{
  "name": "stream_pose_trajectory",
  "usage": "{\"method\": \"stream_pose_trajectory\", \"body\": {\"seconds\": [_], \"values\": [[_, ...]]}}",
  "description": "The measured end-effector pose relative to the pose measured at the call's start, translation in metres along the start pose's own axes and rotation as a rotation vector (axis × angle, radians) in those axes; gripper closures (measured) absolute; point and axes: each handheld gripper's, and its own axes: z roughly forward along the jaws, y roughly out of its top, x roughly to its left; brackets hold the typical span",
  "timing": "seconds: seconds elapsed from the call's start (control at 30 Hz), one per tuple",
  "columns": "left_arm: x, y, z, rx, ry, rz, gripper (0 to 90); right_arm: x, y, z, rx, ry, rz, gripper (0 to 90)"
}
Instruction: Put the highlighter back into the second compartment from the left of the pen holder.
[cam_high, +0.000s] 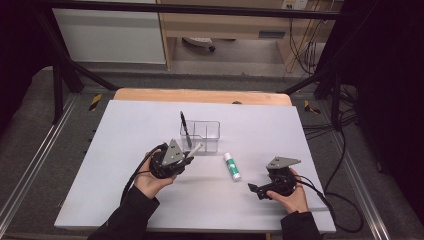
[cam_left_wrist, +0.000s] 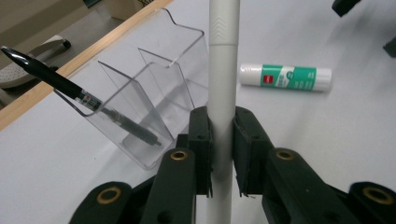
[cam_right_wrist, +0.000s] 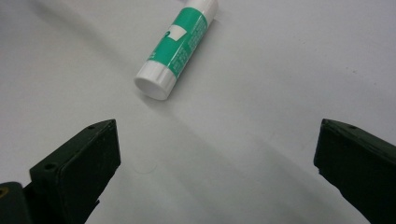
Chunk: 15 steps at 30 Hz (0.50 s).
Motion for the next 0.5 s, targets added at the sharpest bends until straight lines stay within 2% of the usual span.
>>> {"method": "stream_pose_trajectory", "body": {"seconds": [0.1, 0.3, 0.5], "values": [[0.004, 0.006, -0.001, -0.028, -0.009, -0.056, 78.0, -0.002, -0.004, -0.002, -0.019, 0.023, 0.004, 0.6], [0.013, 0.018, -0.003, -0.060, 0.006, -0.117, 78.0, -0.006, -0.013, -0.004, -0.017, 0.033, 0.005, 0.5], [0.021, 0.032, -0.002, -0.092, -0.001, -0.164, 78.0, -0.010, -0.019, -0.006, -0.020, 0.036, 0.026, 0.5]]}}
